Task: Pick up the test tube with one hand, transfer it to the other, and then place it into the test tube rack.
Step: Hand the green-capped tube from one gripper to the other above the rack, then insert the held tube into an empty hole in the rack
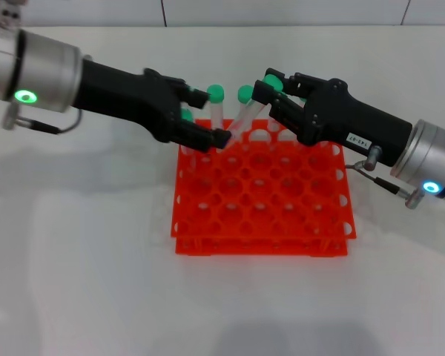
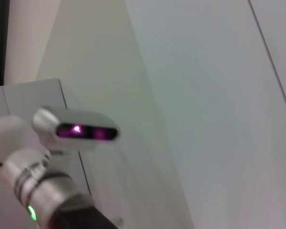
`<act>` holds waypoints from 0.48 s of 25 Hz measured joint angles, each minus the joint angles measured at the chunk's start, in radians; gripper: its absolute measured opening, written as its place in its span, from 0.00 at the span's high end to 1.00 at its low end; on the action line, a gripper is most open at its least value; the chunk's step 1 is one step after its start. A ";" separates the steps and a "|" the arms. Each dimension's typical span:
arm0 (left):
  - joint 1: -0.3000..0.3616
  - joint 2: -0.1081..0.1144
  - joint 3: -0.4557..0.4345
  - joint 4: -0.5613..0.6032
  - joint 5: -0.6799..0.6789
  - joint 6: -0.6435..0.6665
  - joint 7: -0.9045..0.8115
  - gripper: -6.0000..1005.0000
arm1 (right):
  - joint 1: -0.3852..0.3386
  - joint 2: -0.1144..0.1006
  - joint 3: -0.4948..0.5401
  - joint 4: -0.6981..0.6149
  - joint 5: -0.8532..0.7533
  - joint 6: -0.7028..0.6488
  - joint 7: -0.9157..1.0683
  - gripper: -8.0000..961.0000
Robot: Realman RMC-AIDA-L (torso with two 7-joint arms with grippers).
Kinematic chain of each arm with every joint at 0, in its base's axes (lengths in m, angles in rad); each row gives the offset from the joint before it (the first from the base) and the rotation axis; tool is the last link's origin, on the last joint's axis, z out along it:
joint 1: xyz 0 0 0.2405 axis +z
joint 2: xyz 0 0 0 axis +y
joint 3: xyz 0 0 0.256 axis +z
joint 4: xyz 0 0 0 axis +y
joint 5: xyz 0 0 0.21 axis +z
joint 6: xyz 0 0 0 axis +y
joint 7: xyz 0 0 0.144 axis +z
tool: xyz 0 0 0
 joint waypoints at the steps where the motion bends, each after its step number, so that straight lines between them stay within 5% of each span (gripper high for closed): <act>1: 0.025 0.000 0.005 0.071 0.001 0.025 -0.043 0.29 | 0.000 -0.001 0.000 0.000 0.000 0.000 0.000 0.70; 4: 0.083 -0.001 0.008 0.252 0.011 0.072 -0.157 0.13 | 0.002 -0.006 0.004 -0.002 0.000 -0.001 0.000 0.70; 12: 0.313 -0.025 0.010 0.652 -0.003 0.067 -0.245 0.13 | 0.011 -0.028 0.009 -0.006 -0.001 -0.002 0.015 0.69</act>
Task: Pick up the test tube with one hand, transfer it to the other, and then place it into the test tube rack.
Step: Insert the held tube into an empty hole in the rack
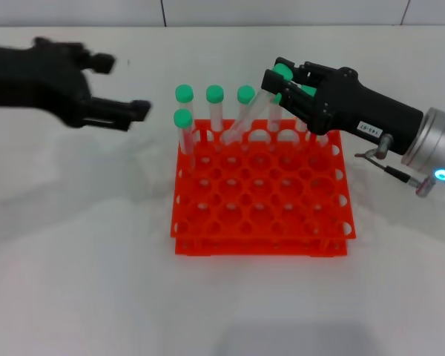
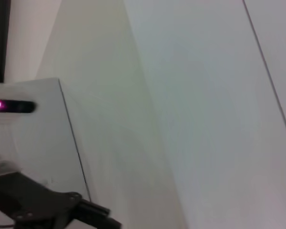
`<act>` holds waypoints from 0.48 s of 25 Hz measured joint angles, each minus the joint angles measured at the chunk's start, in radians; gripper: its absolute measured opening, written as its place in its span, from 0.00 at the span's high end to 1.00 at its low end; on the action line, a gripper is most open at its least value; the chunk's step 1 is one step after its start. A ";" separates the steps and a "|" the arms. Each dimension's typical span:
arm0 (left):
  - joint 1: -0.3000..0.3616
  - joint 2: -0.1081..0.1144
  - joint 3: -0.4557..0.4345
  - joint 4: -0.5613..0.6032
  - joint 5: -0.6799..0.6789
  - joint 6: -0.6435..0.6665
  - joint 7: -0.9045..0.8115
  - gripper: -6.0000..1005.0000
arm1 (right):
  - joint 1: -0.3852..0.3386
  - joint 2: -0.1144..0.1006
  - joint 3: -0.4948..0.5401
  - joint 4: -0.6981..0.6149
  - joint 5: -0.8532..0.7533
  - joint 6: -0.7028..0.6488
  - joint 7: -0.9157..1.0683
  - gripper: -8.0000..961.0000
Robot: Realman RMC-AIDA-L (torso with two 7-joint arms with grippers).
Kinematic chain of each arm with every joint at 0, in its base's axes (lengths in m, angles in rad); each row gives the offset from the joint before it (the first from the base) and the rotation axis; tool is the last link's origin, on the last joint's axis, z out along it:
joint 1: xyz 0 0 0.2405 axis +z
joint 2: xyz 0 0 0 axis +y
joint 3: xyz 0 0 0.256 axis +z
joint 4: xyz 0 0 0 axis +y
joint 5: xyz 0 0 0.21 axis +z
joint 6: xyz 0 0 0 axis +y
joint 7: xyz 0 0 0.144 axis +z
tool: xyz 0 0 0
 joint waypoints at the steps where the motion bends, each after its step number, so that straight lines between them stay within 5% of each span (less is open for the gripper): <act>1: 0.055 -0.005 0.007 0.034 -0.031 -0.022 0.030 0.13 | 0.008 -0.005 0.000 0.003 -0.006 0.000 0.008 0.69; 5: 0.168 -0.006 0.018 0.062 -0.140 -0.072 0.103 0.13 | 0.036 -0.017 0.008 0.007 -0.037 0.004 0.028 0.69; 6: 0.254 -0.007 0.009 0.045 -0.230 -0.112 0.187 0.13 | 0.046 -0.025 0.012 0.000 -0.044 0.006 0.038 0.69; 12: 0.355 -0.008 -0.019 -0.112 -0.353 -0.140 0.371 0.13 | 0.081 -0.052 0.014 -0.006 -0.067 0.008 0.083 0.68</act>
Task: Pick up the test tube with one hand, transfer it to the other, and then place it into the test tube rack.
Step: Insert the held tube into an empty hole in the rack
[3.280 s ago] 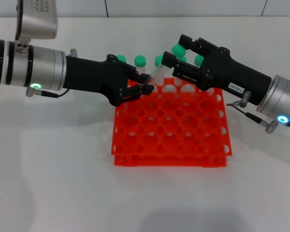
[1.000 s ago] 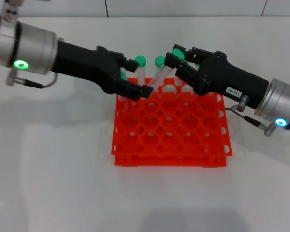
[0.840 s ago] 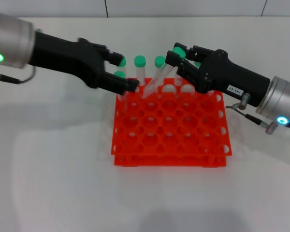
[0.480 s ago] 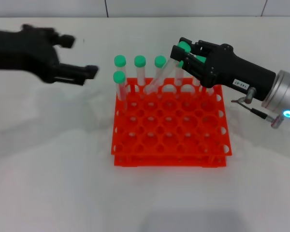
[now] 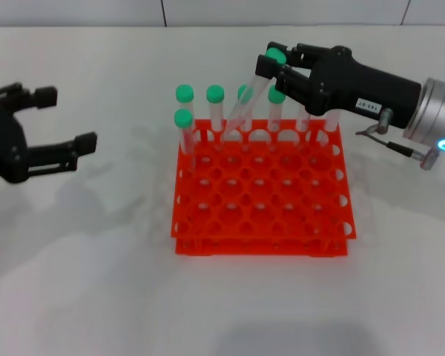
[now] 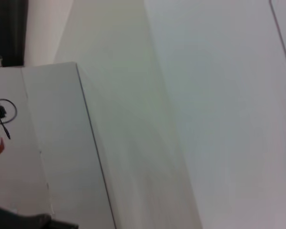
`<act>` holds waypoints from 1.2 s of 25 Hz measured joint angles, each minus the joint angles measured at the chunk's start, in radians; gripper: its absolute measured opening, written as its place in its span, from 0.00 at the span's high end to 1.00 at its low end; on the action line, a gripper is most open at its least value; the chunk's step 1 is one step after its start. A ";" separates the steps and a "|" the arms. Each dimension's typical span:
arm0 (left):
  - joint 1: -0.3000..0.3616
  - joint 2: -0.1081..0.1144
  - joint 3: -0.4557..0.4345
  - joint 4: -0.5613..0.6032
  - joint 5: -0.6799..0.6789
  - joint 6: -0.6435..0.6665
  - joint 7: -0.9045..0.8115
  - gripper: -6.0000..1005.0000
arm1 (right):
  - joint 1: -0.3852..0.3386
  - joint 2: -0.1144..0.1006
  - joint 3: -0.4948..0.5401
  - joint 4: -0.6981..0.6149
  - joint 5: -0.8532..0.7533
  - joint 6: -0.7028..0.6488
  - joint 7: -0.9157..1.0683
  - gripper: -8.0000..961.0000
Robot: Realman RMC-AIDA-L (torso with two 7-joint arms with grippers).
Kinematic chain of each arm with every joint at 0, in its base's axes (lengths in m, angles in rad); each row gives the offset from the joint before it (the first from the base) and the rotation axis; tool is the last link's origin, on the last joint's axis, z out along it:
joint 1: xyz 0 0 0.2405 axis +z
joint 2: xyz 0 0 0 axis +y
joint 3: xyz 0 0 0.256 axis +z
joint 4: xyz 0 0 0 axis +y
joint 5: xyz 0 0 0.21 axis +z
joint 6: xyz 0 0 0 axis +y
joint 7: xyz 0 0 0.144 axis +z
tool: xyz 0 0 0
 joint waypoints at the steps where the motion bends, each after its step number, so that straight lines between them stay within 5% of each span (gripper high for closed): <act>1: 0.004 0.000 -0.009 -0.039 -0.012 0.001 0.023 0.13 | 0.008 -0.005 0.000 0.000 -0.004 0.000 0.007 0.68; 8: -0.006 0.003 -0.132 -0.417 -0.107 0.052 0.326 0.13 | 0.036 -0.028 0.039 -0.023 -0.081 0.000 0.067 0.68; 13: -0.021 0.007 -0.207 -0.607 -0.088 0.093 0.486 0.13 | 0.036 -0.012 0.163 -0.074 -0.273 0.003 0.139 0.67; 20: -0.022 0.008 -0.223 -0.662 -0.026 0.103 0.501 0.14 | 0.031 0.027 0.307 -0.164 -0.518 0.039 0.248 0.67; 30: -0.021 0.007 -0.240 -0.690 -0.006 0.100 0.515 0.14 | 0.035 0.059 0.329 -0.283 -0.709 0.129 0.389 0.66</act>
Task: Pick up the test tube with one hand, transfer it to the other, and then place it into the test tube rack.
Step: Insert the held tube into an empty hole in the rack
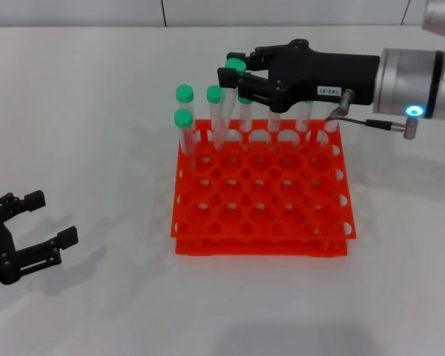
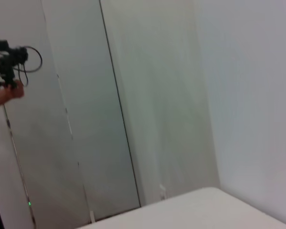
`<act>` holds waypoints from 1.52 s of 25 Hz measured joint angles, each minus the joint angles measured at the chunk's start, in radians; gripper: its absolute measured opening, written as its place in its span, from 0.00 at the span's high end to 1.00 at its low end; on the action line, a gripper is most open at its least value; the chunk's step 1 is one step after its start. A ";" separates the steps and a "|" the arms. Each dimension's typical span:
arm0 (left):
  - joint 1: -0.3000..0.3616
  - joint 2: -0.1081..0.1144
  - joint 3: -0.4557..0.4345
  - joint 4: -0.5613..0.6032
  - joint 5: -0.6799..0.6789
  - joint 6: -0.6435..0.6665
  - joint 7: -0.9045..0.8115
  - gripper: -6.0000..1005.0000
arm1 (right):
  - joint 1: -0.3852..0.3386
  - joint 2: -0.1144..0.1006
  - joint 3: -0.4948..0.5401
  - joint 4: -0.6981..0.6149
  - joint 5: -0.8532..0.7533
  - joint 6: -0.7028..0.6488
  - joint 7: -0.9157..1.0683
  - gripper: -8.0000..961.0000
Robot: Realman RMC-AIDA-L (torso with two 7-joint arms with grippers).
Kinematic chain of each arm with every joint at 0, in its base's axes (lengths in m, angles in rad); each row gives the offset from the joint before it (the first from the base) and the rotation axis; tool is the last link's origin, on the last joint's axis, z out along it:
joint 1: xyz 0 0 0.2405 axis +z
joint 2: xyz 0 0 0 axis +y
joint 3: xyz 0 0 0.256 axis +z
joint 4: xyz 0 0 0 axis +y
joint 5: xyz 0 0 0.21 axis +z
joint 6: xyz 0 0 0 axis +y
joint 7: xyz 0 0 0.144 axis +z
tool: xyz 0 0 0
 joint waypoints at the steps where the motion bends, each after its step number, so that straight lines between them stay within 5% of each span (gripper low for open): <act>1: -0.002 0.000 -0.002 -0.007 0.001 0.000 0.008 0.14 | -0.001 0.002 0.000 -0.008 -0.010 0.009 0.007 0.66; 38: -0.025 0.000 -0.027 -0.071 0.007 -0.024 0.063 0.14 | -0.007 0.024 -0.087 -0.030 -0.003 0.146 -0.004 0.63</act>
